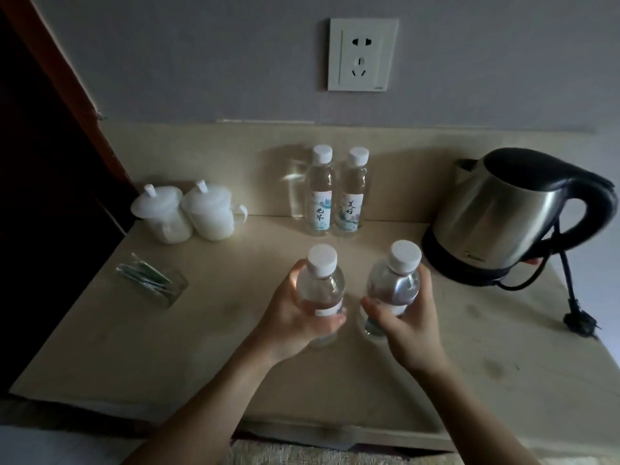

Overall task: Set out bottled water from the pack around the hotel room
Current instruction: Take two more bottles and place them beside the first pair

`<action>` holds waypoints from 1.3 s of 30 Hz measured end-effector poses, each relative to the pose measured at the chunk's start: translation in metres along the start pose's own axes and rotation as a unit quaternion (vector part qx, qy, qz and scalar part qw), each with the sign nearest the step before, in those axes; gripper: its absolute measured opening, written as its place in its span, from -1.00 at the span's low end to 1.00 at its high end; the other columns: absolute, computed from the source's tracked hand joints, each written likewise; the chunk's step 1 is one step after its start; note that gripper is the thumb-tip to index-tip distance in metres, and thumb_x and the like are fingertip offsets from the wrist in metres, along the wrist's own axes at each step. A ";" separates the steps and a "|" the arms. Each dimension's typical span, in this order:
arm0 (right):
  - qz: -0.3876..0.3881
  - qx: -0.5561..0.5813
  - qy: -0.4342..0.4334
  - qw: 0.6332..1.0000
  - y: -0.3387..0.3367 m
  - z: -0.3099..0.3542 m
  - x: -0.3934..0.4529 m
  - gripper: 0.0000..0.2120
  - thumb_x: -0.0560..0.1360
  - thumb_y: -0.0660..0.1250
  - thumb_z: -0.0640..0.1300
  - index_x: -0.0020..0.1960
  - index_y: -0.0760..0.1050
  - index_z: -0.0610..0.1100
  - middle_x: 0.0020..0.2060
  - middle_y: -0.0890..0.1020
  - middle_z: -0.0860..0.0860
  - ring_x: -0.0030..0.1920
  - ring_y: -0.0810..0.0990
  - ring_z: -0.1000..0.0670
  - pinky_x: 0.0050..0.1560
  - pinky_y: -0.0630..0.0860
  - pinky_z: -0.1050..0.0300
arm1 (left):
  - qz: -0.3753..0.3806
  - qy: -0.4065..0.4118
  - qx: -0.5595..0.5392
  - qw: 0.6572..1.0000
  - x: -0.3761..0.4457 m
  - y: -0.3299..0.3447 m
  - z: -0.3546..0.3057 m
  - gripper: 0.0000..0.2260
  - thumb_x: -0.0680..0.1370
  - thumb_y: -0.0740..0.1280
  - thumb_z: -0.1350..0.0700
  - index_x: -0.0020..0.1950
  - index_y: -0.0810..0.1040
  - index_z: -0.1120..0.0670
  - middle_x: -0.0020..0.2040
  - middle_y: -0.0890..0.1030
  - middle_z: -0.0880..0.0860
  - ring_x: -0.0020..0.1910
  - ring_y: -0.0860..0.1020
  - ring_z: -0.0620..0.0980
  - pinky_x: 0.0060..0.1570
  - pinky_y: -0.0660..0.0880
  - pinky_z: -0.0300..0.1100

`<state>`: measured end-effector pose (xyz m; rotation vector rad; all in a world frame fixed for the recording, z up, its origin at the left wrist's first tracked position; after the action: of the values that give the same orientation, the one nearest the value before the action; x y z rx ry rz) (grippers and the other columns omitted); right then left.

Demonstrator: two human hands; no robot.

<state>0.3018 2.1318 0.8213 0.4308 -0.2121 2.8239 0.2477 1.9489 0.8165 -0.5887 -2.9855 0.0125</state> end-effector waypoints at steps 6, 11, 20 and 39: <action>0.027 -0.162 0.089 0.982 -0.010 -0.028 -0.019 -0.41 0.32 0.60 -0.09 0.14 0.36 0.29 -0.04 0.66 0.37 -0.01 0.65 0.30 0.03 0.62 0.06 | -0.105 -0.023 0.228 0.968 -0.023 -0.013 0.027 -0.48 0.20 0.61 -0.10 0.04 0.44 -0.18 -0.10 0.66 -0.10 -0.14 0.66 -0.15 -0.16 0.59 -0.16; -0.040 -0.220 0.107 0.969 -0.015 -0.032 -0.001 -0.48 0.29 0.59 0.02 0.12 0.40 0.26 -0.02 0.66 0.21 -0.01 0.66 0.18 0.01 0.62 -0.04 | -0.143 -0.020 0.205 0.968 0.005 -0.046 0.028 -0.52 0.24 0.64 -0.08 0.04 0.49 -0.14 -0.08 0.69 -0.10 -0.13 0.66 -0.14 -0.11 0.63 0.01; -0.079 -0.265 0.092 0.957 -0.007 -0.048 0.084 -0.59 0.37 0.55 0.01 0.11 0.45 0.02 -0.01 0.59 0.06 0.03 0.61 -0.01 0.02 0.58 -0.04 | -0.169 -0.022 0.170 0.971 0.086 -0.090 0.034 -0.53 0.23 0.55 -0.20 0.06 0.46 -0.30 0.02 0.67 -0.04 0.01 0.66 0.05 0.04 0.58 0.16; -0.114 -0.220 0.093 0.964 0.001 -0.071 0.135 -0.51 0.38 0.56 -0.02 0.23 0.44 0.11 -0.02 0.63 0.22 0.00 0.64 0.11 0.02 0.59 0.08 | -0.157 0.017 0.180 0.971 0.141 -0.099 0.049 -0.52 0.43 0.54 0.13 0.32 0.51 0.07 0.13 0.69 0.01 0.12 0.66 -0.06 0.22 0.56 0.02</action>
<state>0.1584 2.1775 0.7966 0.0835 -0.6832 2.4711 0.0755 1.9116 0.7837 -0.0734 -2.8981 0.5013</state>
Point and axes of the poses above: each hand's wrist, its own x-axis towards the middle knuckle, its own y-axis out of the palm, z = x × y, the point moved 3 cm from there along x, towards the middle knuckle
